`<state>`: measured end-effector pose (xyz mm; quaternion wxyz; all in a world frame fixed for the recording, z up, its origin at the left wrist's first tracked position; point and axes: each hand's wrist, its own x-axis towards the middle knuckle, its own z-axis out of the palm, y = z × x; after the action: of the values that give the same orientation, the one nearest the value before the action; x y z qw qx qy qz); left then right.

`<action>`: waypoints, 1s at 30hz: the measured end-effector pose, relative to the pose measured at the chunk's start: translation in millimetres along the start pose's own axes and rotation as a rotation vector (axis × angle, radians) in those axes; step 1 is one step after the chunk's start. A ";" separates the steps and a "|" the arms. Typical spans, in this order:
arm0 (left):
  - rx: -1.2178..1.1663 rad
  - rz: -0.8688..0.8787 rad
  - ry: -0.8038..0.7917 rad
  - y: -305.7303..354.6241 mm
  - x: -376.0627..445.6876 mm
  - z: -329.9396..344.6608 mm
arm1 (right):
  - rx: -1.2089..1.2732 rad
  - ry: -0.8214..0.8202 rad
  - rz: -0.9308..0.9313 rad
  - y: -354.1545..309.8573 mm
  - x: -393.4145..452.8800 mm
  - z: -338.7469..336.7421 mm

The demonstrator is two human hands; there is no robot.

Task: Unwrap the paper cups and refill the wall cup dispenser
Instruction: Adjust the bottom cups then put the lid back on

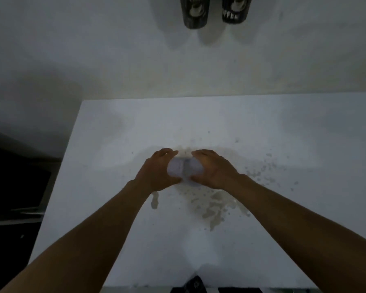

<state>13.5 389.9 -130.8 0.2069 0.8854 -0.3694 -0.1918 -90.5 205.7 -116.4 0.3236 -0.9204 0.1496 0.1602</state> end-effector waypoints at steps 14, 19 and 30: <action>0.041 0.083 -0.034 -35.1 6.1 24.6 | -0.174 0.044 -0.079 12.3 17.3 36.5; 0.070 0.207 0.071 -23.8 16.5 -3.7 | -0.179 0.090 -0.144 8.5 12.6 0.1; 0.171 0.402 0.390 88.9 45.3 -168.1 | -0.218 0.413 -0.341 -48.6 -15.5 -174.2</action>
<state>74.8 337.4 47.2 0.2324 0.8289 -0.5054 0.0589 -51.6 132.5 45.0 0.2079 -0.9748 0.0375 -0.0720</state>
